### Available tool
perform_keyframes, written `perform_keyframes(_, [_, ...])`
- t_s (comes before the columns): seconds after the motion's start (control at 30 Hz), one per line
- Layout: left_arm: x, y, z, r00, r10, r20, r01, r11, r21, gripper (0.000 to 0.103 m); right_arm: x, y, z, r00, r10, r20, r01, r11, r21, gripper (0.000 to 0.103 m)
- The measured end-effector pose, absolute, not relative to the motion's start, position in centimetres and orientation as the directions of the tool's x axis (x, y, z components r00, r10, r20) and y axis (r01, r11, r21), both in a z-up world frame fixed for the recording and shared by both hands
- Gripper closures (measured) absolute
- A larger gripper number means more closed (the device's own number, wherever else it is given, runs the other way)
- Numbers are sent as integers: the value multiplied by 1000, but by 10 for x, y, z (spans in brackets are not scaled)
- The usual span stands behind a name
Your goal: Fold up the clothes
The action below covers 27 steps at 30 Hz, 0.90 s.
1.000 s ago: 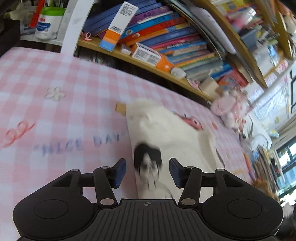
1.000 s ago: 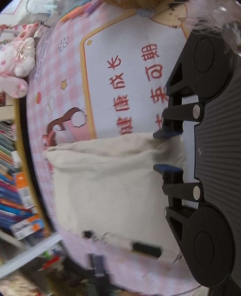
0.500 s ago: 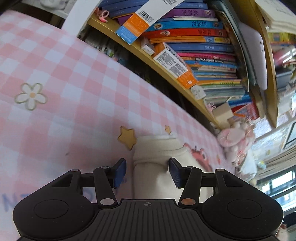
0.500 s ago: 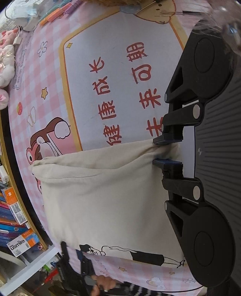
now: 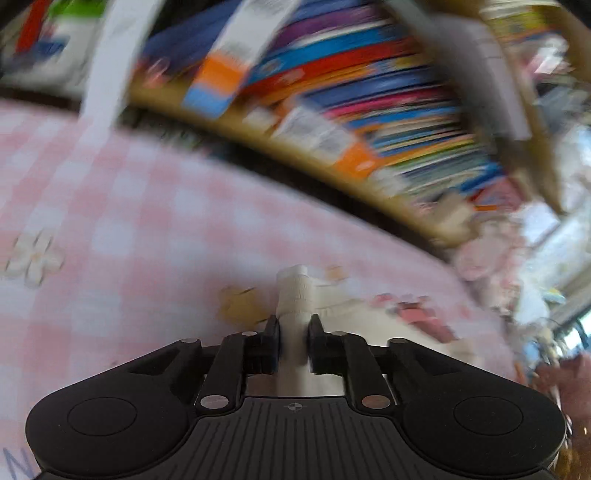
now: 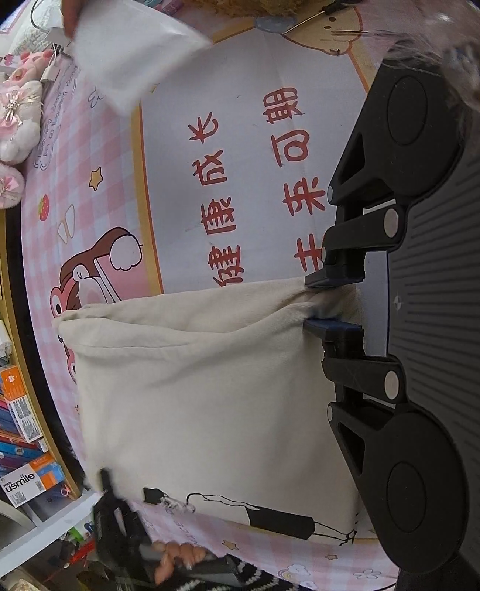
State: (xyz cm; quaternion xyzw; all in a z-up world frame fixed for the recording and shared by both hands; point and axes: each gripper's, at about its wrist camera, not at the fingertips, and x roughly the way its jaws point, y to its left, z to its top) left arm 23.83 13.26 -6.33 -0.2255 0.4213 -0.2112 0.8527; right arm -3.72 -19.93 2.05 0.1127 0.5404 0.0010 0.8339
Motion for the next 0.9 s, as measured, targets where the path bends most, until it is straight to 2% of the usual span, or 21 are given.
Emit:
perform_keyframes(0.03, [238,135,-62,557,-553,-619,156,802,-576,75,-38,-199,21,418,122,-900,118,975,187,86])
perform_keyframes(0.07, [236,137,-59,560,-547,-622,142,803,-579,64,-38,-198,20,421,119,-899,117,976,184,86])
perform_keyframes(0.1, [235,139,-56,564,-541,-624,127,803,-582,47,-39,-198,20,424,116,-898,115,977,180,86])
perform_keyframes(0.17, [223,145,-52,581,-540,-610,123,798,-589,39,-40,-197,20,429,112,-896,114,978,176,86])
perform_keyframes(0.53, [147,163,-58,559,-580,-592,65,743,-666,43,-44,-199,19,461,114,-880,143,969,200,85])
perform_keyframes(0.63, [140,157,-63,531,-599,-600,51,729,-683,50,-45,-198,18,465,108,-879,145,970,196,85])
perform_keyframes(0.77, [132,149,-70,492,-623,-607,32,710,-703,93,-45,-197,18,470,102,-877,147,970,191,85])
perform_keyframes(0.9, [120,142,-48,540,-591,-599,115,757,-643,99,-46,-197,18,475,109,-873,157,966,206,82])
